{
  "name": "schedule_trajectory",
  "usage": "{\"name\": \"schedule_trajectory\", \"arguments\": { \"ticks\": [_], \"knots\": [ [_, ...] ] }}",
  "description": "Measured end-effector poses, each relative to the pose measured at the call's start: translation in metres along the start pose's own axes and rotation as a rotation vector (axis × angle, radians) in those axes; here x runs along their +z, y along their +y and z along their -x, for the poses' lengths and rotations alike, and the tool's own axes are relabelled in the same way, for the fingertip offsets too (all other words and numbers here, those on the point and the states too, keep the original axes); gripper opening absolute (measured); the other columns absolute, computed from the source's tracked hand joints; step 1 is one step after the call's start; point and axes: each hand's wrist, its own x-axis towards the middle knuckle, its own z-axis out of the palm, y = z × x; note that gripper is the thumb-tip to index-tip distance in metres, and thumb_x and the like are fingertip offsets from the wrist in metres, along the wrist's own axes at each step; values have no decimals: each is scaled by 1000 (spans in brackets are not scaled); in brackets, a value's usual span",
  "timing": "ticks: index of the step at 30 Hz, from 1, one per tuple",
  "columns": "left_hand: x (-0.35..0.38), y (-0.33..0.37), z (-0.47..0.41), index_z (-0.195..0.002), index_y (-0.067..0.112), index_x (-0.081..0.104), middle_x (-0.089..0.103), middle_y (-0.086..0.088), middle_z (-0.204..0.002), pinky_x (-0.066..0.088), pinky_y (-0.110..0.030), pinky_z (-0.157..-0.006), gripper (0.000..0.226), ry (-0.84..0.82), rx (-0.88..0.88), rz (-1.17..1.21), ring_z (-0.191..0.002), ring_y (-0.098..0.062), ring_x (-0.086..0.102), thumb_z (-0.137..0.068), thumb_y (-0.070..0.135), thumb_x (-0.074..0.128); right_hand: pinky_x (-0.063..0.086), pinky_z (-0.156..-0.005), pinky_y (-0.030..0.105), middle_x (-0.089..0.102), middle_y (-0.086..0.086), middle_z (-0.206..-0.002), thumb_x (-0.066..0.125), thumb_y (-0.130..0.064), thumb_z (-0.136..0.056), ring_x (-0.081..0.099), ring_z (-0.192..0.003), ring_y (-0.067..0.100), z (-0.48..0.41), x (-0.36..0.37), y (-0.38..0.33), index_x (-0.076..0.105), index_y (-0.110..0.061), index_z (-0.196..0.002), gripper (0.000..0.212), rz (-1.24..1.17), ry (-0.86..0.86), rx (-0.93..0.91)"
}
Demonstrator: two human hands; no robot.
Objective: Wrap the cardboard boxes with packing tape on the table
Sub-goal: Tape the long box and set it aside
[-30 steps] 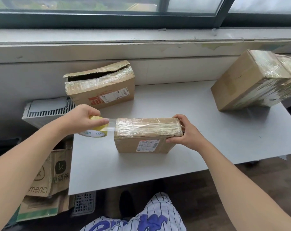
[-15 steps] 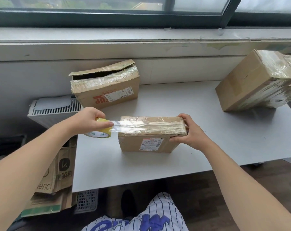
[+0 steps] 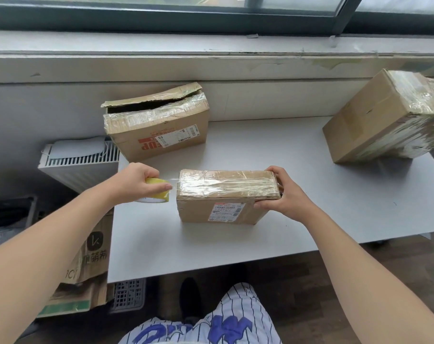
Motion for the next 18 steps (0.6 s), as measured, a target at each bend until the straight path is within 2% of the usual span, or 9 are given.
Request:
{"name": "schedule_trajectory", "arguments": {
  "ticks": [3, 5, 7, 9, 10, 12, 14, 16, 18],
  "knots": [
    [19, -5, -1, -61, 8, 52, 38, 9, -52, 30, -26, -49, 52, 1, -48, 70, -47, -7, 36, -90, 45, 74, 52, -84, 19, 62, -18, -123, 95, -22, -70, 62, -113, 6, 3, 0, 0, 46, -46, -130, 81, 46, 3, 21],
    [30, -7, -1, -67, -1, 55, 39, 3, -56, 31, -26, -49, 54, 0, -57, 116, -49, -9, 37, -92, 44, 73, 49, -94, 20, 55, -18, -138, 89, -28, -78, 55, -123, 7, 5, 0, -4, 37, -45, -146, 88, 165, 17, -5],
    [38, -8, 0, -69, -2, 57, 41, 2, -57, 31, -26, -50, 53, 4, -59, 152, -51, -9, 38, -92, 43, 73, 41, -113, 40, 33, -10, -161, 75, -32, -92, 36, -145, 15, 6, 1, -2, 19, -35, -161, 89, 458, 117, -92],
    [45, -7, 2, -65, 3, 56, 41, 8, -53, 31, -24, -49, 49, 15, -55, 186, -49, -7, 38, -93, 39, 73, 25, -120, 63, 10, -4, -171, 57, -35, -102, 12, -157, 26, 8, 12, -2, 8, -27, -164, 79, 858, 222, -159],
    [49, -6, 4, -63, 6, 55, 40, 12, -50, 30, -21, -48, 47, 22, -52, 197, -48, -6, 38, -94, 37, 73, 17, -120, 68, 6, -2, -172, 50, -38, -104, 4, -158, 27, 11, 19, -4, 7, -23, -164, 75, 985, 244, -164],
    [56, -5, 6, -61, 10, 55, 39, 13, -48, 29, -18, -46, 45, 42, -45, 210, -46, -6, 38, -95, 34, 72, 2, -119, 69, 3, 2, -172, 40, -49, -105, -1, -159, 26, 15, 33, -13, 7, -14, -164, 77, 1120, 247, -144],
    [59, -6, 7, -62, 9, 56, 40, 13, -48, 30, -20, -47, 45, 57, -43, 216, -47, -6, 39, -95, 35, 72, -6, -120, 63, -1, 8, -171, 32, -60, -102, -3, -158, 25, 17, 44, -22, 2, -9, -163, 85, 1195, 200, -89],
    [60, -6, 8, -61, 11, 55, 39, 13, -48, 29, -19, -47, 45, 65, -36, 215, -48, -6, 38, -95, 36, 72, 0, -122, 63, 6, 13, -171, 32, -62, -101, 2, -158, 29, 19, 59, -31, 5, -5, -163, 89, 1218, 177, -162],
    [61, -6, 8, -59, 15, 54, 39, 13, -48, 30, -19, -46, 45, 65, -24, 209, -48, -7, 38, -95, 36, 72, 12, -124, 61, 18, 18, -168, 45, -60, -100, 13, -156, 34, 23, 90, -40, 15, -1, -161, 91, 1215, 164, -303]
  ]
}}
